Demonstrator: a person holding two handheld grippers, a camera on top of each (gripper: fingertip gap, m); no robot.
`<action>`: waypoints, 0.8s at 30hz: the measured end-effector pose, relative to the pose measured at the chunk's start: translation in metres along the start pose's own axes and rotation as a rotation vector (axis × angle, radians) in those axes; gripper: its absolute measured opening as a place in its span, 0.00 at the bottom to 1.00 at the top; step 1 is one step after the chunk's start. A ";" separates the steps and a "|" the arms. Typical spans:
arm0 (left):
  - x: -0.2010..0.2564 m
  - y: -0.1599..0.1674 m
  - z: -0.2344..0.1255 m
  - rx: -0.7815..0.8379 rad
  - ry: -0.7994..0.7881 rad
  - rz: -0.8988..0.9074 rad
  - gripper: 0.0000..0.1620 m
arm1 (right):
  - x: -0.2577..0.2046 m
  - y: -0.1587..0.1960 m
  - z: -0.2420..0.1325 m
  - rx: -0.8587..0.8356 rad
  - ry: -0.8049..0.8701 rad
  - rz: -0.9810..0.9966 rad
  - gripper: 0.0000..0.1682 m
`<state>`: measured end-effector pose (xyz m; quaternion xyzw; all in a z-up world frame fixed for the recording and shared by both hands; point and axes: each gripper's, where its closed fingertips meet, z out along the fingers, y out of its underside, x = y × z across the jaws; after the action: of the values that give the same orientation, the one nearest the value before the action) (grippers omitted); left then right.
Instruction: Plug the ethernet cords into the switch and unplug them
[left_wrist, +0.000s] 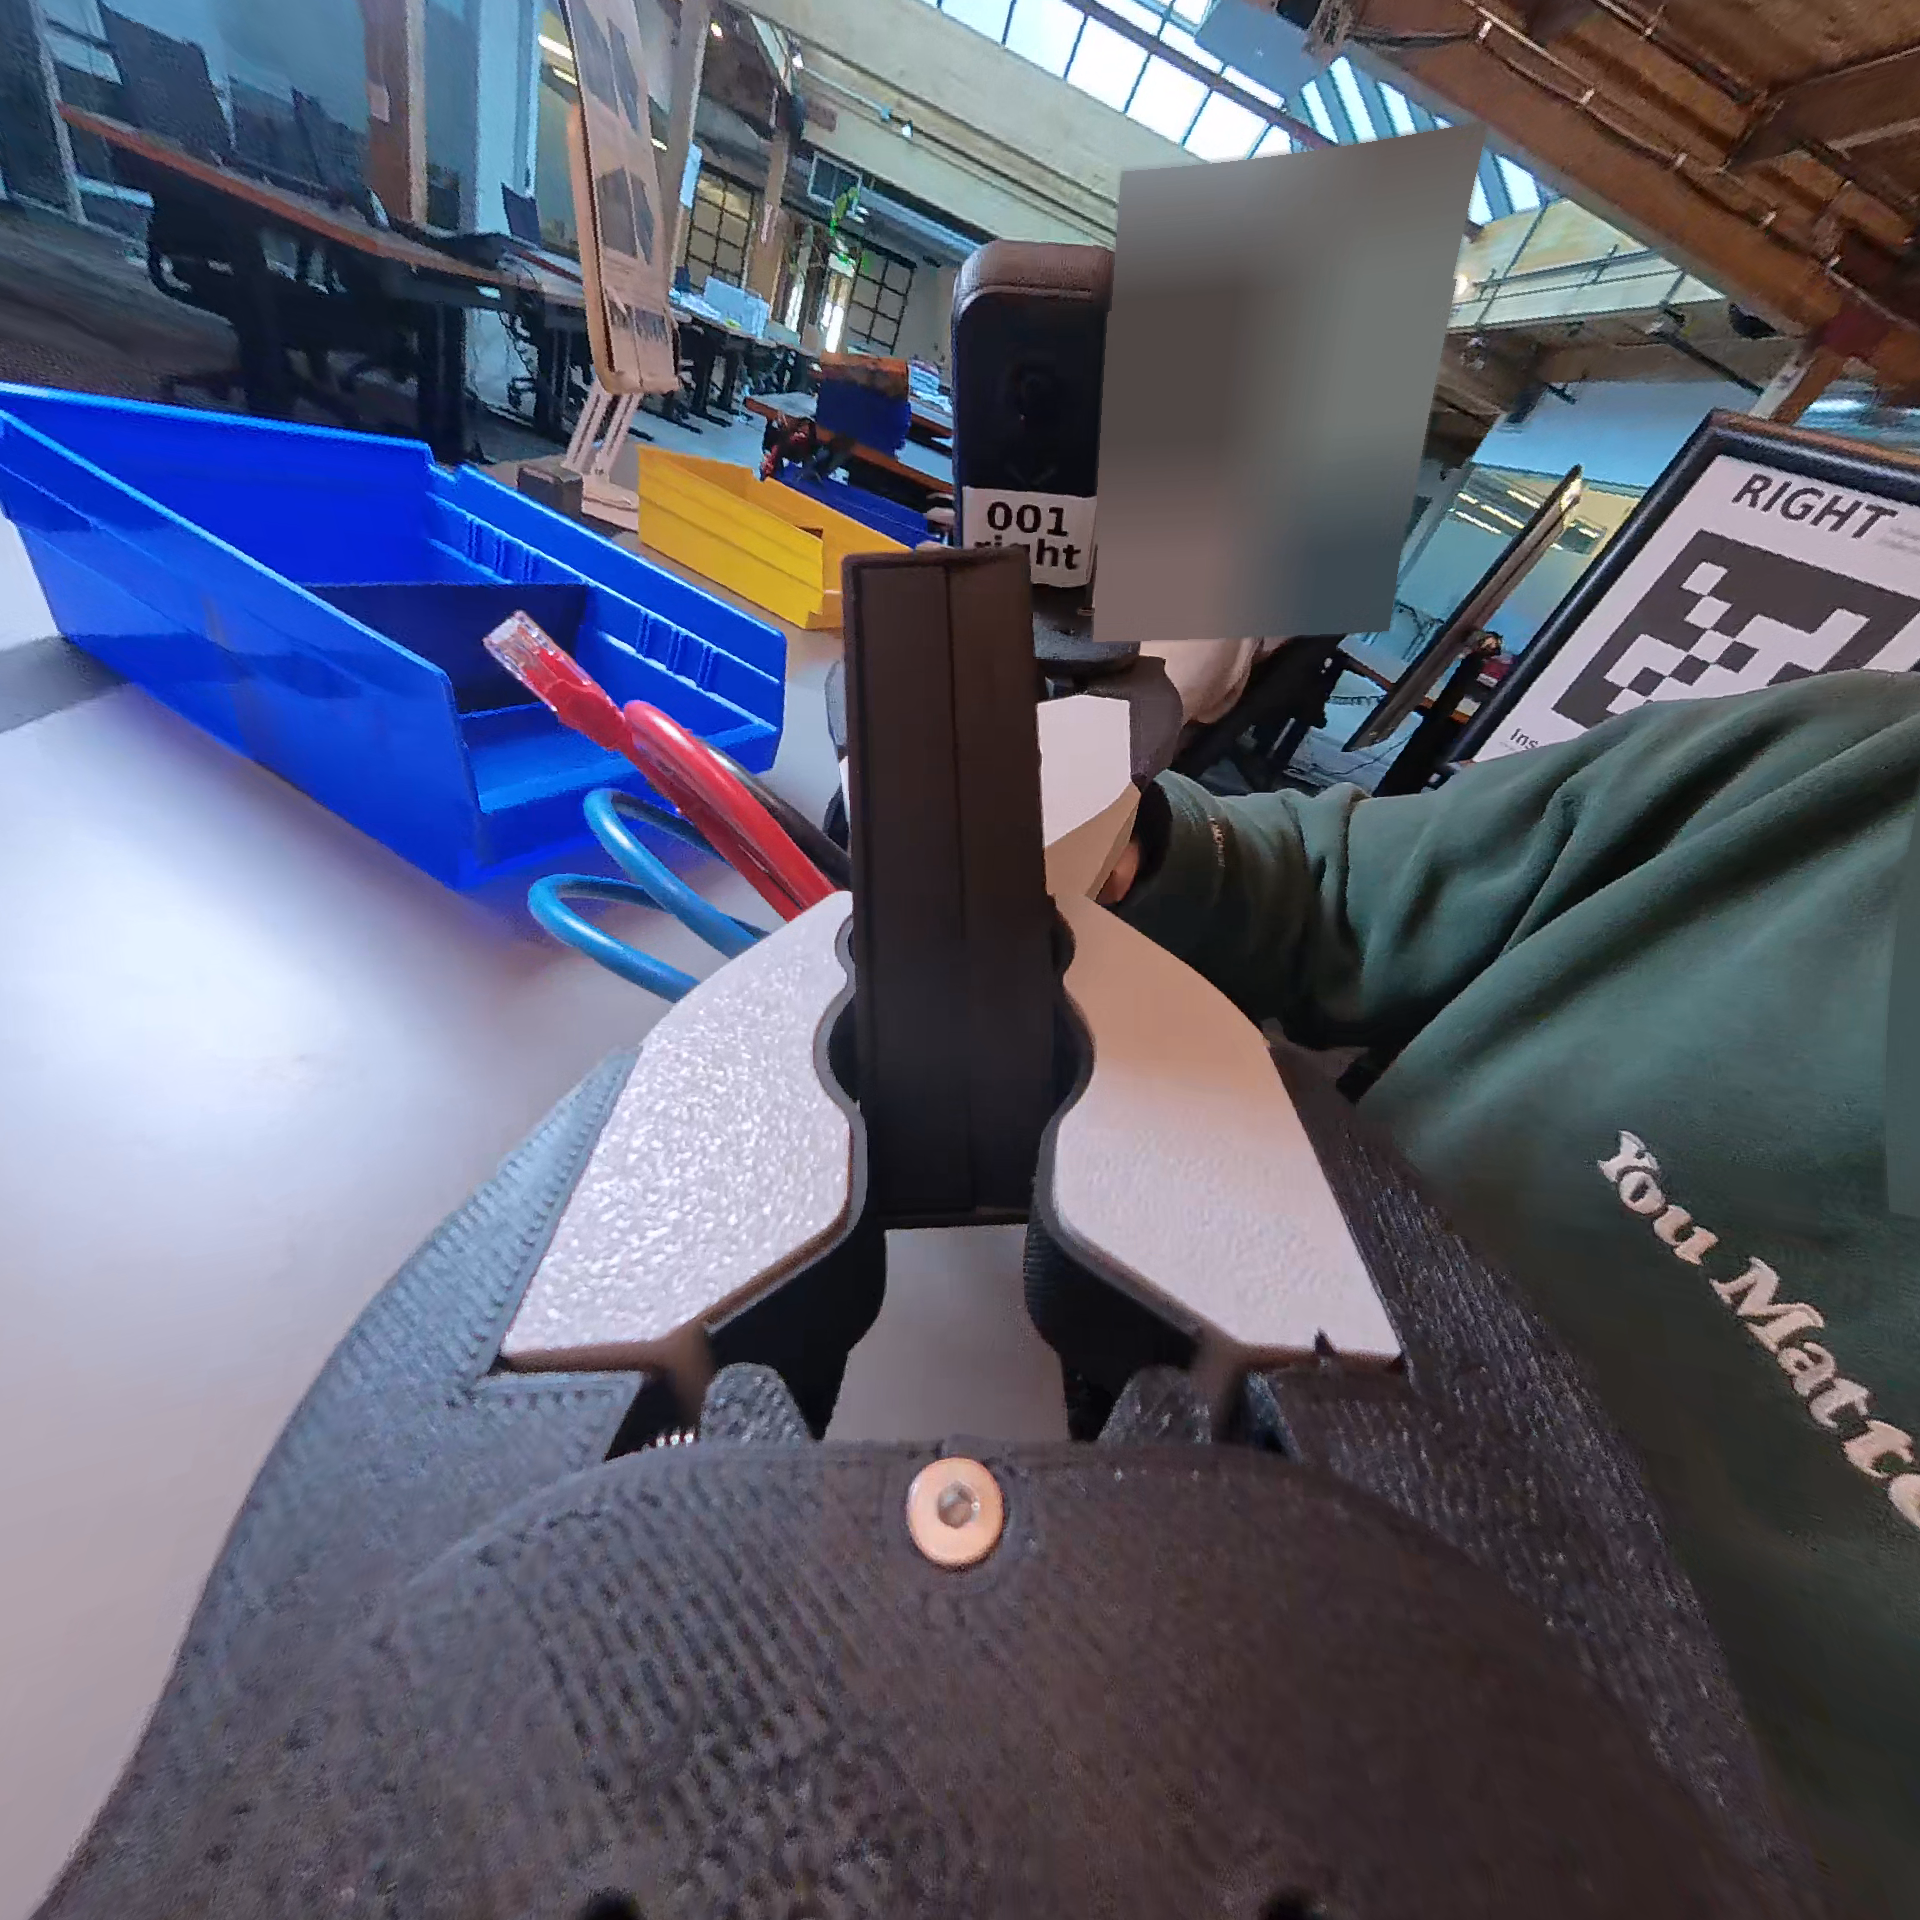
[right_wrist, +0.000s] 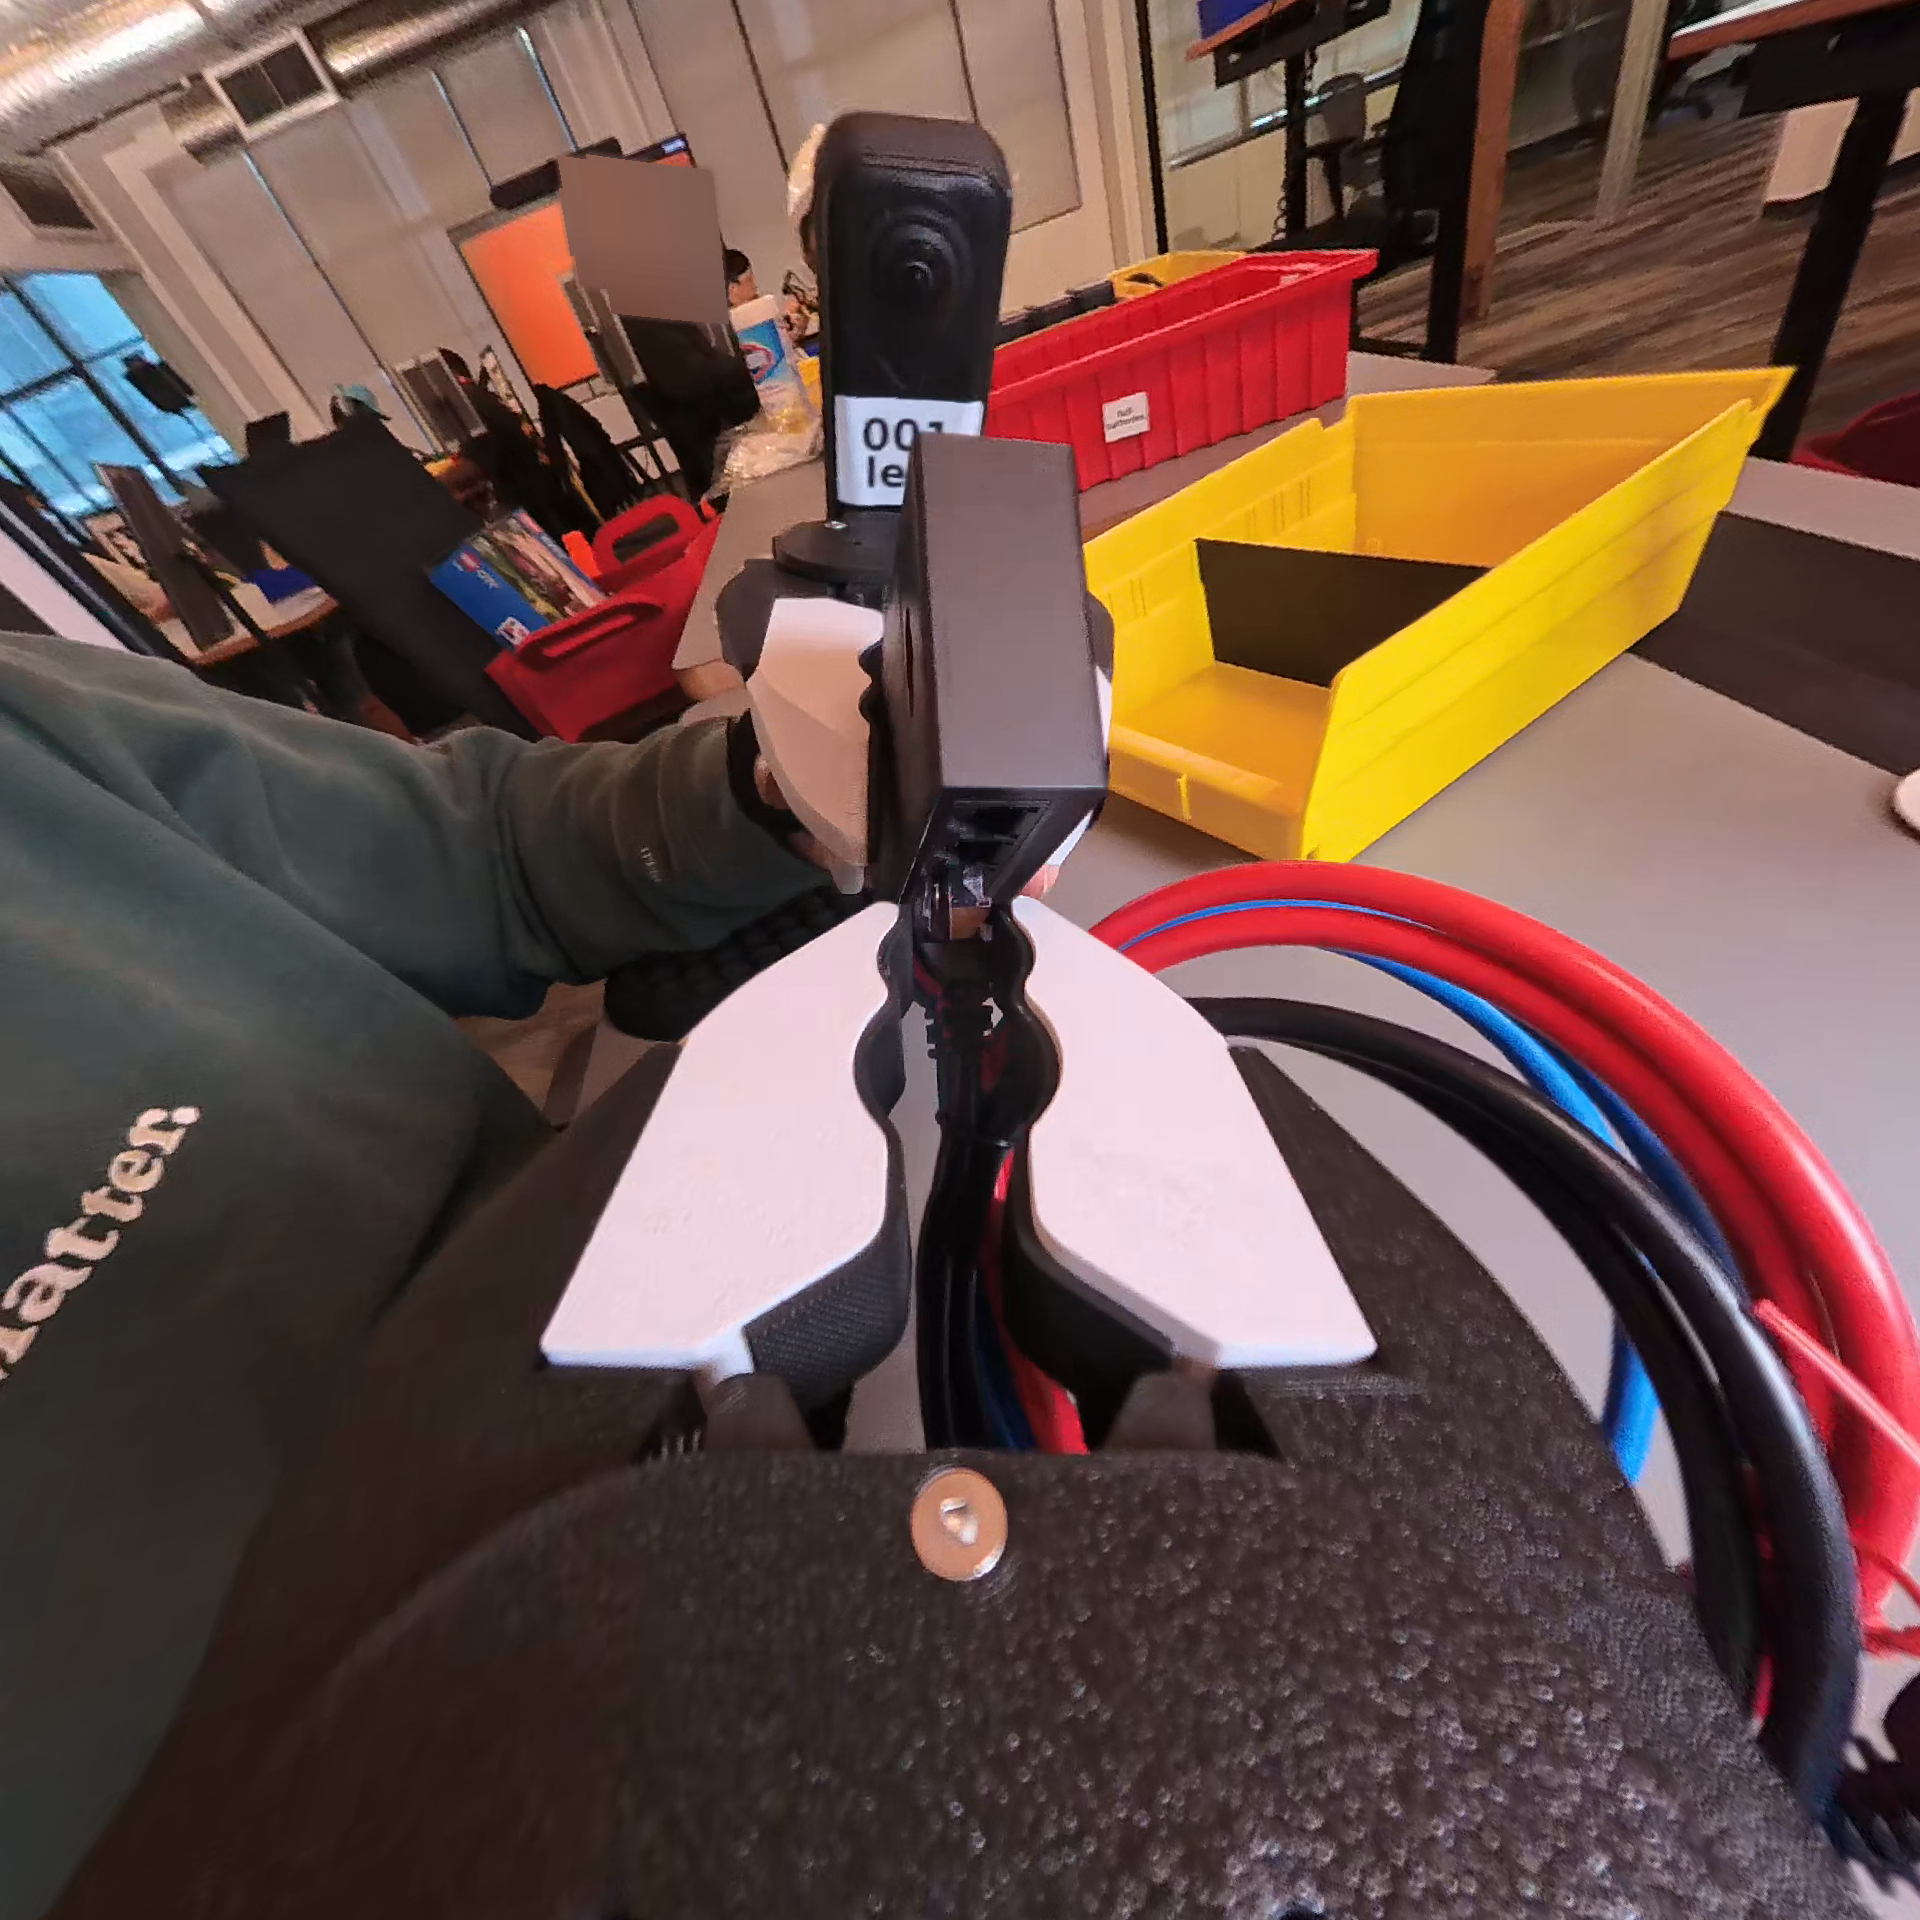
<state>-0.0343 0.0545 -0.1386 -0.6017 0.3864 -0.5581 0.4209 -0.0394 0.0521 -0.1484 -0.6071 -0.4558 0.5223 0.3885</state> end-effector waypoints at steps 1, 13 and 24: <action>0.001 -0.001 0.000 0.007 -0.009 0.022 0.19 | 0.000 -0.001 0.000 -0.005 0.019 -0.018 0.08; 0.001 0.001 0.005 -0.004 -0.205 0.482 0.18 | 0.010 0.007 -0.003 -0.107 0.171 -0.089 0.08; -0.002 -0.041 -0.033 0.196 -0.247 0.382 0.19 | 0.021 -0.020 -0.051 -0.075 0.204 -0.152 0.08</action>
<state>-0.0672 0.0682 -0.1003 -0.5376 0.3826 -0.4254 0.6194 0.0087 0.0778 -0.1274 -0.6349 -0.4775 0.4096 0.4484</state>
